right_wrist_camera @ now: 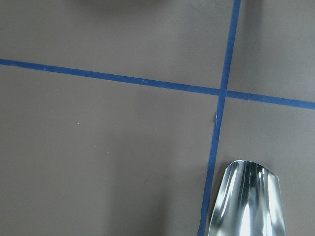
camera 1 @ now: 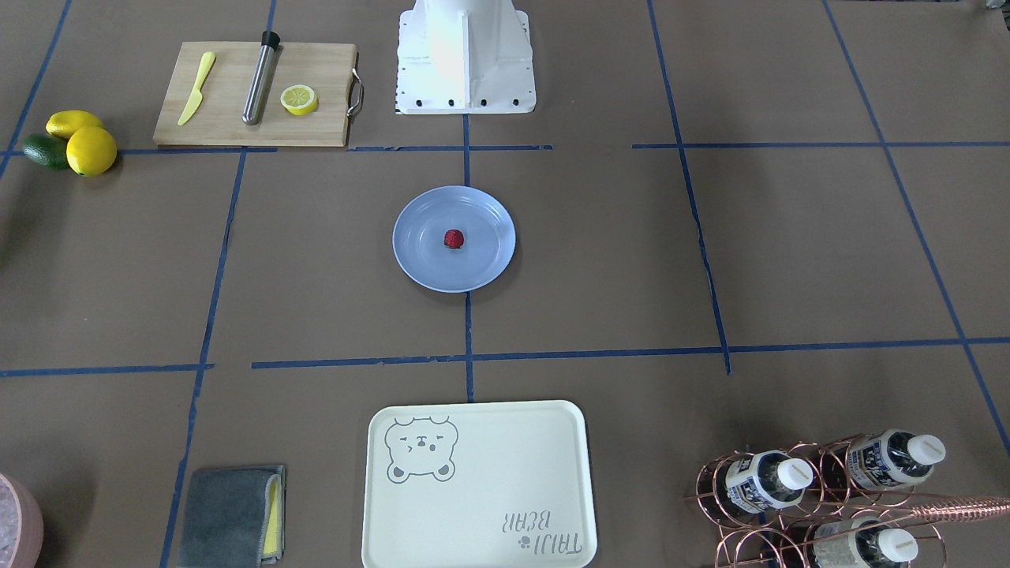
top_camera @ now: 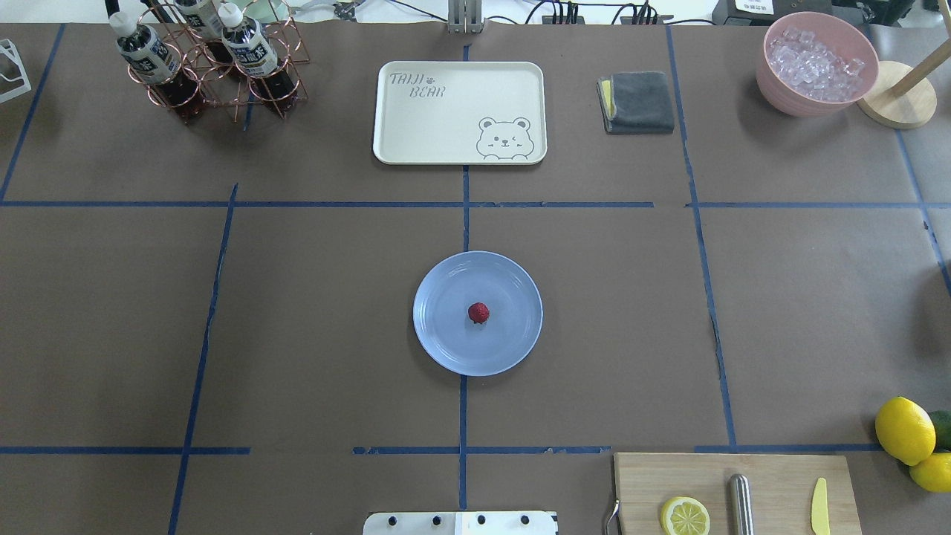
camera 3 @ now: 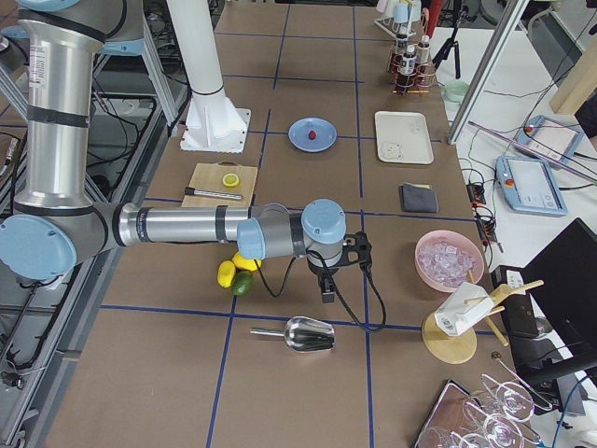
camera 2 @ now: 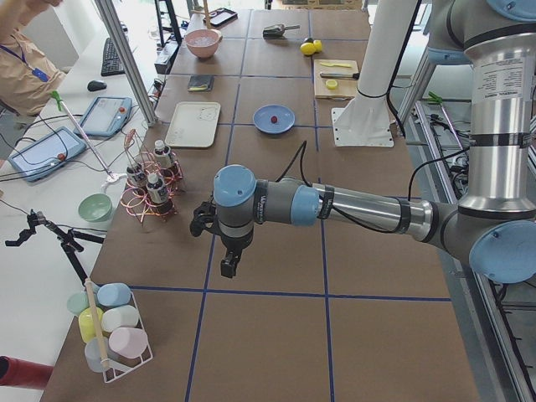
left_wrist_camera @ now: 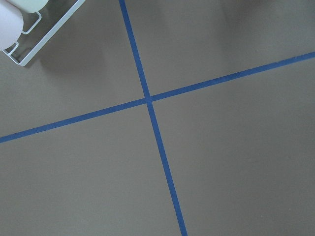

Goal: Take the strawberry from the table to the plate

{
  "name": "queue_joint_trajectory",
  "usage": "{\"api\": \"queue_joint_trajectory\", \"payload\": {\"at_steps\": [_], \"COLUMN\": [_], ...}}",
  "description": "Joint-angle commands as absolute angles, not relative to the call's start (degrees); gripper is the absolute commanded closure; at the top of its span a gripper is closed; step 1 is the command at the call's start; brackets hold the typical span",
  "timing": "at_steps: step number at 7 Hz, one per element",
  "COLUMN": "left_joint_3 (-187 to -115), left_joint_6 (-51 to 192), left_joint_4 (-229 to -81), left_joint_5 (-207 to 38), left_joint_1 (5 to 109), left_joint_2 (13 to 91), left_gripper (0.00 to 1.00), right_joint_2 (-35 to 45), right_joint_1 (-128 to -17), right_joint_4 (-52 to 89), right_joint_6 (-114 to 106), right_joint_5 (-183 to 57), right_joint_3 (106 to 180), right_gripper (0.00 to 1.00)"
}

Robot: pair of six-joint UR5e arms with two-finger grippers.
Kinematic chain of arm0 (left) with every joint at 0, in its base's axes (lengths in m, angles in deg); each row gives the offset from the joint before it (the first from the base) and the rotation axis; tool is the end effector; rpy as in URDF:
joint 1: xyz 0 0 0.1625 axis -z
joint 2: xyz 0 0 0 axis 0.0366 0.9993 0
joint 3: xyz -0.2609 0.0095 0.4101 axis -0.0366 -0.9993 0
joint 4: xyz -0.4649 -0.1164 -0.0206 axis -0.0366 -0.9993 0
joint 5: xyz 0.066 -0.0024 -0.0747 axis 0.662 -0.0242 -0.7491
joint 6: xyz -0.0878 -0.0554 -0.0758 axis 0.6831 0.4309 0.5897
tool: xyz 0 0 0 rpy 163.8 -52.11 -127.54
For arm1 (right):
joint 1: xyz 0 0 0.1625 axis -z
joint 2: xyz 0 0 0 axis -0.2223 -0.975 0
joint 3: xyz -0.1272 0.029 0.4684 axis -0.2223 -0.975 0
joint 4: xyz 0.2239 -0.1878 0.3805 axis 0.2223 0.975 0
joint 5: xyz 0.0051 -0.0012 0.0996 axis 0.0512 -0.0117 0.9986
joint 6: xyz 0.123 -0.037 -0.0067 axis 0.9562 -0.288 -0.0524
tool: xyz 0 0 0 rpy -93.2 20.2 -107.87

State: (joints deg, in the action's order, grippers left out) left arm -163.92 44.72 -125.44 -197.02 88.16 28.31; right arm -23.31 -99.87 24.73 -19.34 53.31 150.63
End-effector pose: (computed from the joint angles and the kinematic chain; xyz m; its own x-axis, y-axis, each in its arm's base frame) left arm -0.0462 -0.5277 0.6510 0.7057 0.2616 -0.6585 -0.1337 0.9618 0.2388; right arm 0.0093 -0.5082 0.6863 0.6443 -0.1411 0.7517 0.0388 0.9876 0.1521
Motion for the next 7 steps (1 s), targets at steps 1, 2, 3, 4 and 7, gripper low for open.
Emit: {"api": "queue_joint_trajectory", "payload": {"at_steps": [1,2,3,4,7], "left_joint_3": [-163.88,-163.88,-164.05,-164.05,-163.61], "left_joint_6": [44.73,44.73,44.73,44.73,44.73], "left_joint_4": [-125.41,-125.41,-125.41,-125.50,-125.50], "left_joint_5": [-197.02,-197.02,-197.02,-197.02,-197.02], "left_joint_1": [88.17,88.08,88.08,88.08,88.08], "left_joint_2": [28.26,28.35,28.44,28.53,29.14], "left_gripper": [0.00,0.00,0.00,0.00,0.00], "right_joint_2": [-23.30,-23.30,-23.30,-23.30,-23.30], "right_joint_1": [-99.42,-99.42,-99.16,-99.15,-99.15], "right_joint_4": [23.53,23.52,23.52,23.52,23.52], "right_joint_6": [-17.62,-17.54,-17.53,-17.53,-17.53], "right_joint_5": [52.70,52.61,52.61,52.61,52.69], "right_joint_3": [150.65,150.65,150.56,150.56,150.56], "right_gripper": [0.00,0.00,0.00,0.00,0.00]}}
